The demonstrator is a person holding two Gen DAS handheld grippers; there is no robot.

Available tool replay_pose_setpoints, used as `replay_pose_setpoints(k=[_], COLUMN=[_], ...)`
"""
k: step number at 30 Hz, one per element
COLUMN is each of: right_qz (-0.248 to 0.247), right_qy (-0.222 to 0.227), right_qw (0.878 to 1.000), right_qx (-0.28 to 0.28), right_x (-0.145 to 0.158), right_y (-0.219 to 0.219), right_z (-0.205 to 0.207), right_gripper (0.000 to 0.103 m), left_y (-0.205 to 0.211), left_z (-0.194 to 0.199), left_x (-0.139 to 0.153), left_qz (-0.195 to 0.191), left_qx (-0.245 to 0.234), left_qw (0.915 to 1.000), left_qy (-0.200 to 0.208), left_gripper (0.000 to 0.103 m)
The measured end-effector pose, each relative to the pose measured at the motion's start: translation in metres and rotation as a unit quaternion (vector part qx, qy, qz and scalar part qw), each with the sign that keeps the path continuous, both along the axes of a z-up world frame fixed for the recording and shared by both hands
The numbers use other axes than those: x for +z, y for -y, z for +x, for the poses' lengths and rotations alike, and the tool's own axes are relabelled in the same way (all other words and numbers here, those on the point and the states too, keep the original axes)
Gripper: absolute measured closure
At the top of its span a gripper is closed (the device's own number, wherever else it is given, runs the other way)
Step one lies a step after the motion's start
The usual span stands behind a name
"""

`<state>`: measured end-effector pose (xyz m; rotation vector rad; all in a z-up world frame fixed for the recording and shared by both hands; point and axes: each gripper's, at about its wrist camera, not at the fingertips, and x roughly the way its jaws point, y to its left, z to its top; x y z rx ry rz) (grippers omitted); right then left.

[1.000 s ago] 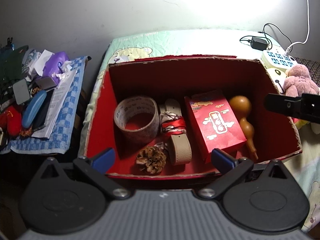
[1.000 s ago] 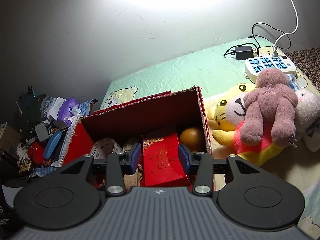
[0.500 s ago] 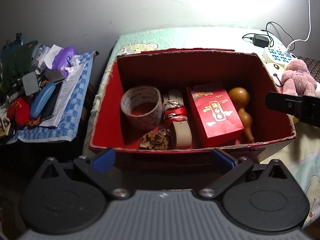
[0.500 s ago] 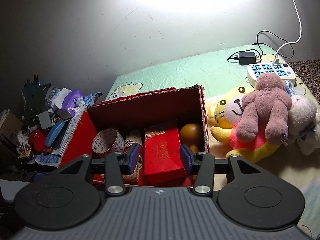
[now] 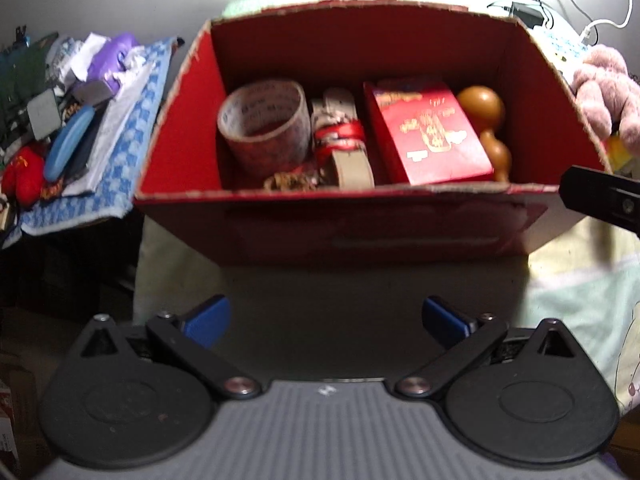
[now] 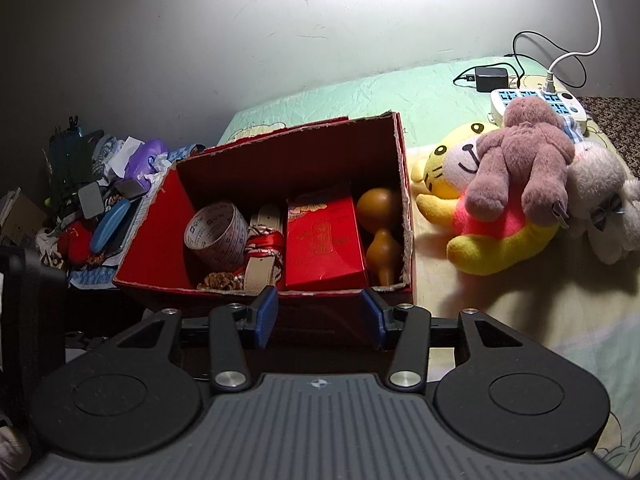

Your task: Organize objects

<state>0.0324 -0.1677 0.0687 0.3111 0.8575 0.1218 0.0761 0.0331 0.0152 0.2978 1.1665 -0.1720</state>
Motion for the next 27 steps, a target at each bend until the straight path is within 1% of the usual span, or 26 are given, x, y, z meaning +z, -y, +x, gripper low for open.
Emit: replay_pose_setpoints(k=[3,7,11,19,23,27], right_qz=[-0.003,0.004,0.003,-0.001,-0.001,-0.003], right_qy=[-0.014,-0.037,-0.046,-0.035,-0.025,-0.002], right_qw=[1.0,0.999,0.999,0.999,0.999,1.0], right_qx=[0.003,-0.002,0.002,0.021,0.03,0.03], right_x=[-0.008,-0.017,-0.019,-0.011,0.0,0.016], right_y=[-0.003,-0.005,-0.011,-0.024,-0.029,-0.03], right_z=[-0.004,-0.005,-0.003,0.0,0.002,0.005], right_gripper=[0.051,0.05,0.05,0.049,0.049,0.049], left_y=[-0.002,-0.006,-0.011,-0.027,-0.031,-0.033], left_z=[0.0,-0.001,-0.001,0.004,0.007,0.013], left_x=[-0.008,-0.013,-0.017,-0.009,0.004,0.023], left_qz=[0.008,0.011,0.016,0.012,0.011,0.005], left_qx=[0.006,0.013,0.018,0.035,0.033,0.028], left_qw=[0.9998,0.9996,0.9992,0.9991,0.9994,0.9994], left_qy=[-0.015,-0.024,-0.03,-0.021,-0.003,0.019], left_gripper=[0.001,0.001,0.001,0.001,0.001,0.001])
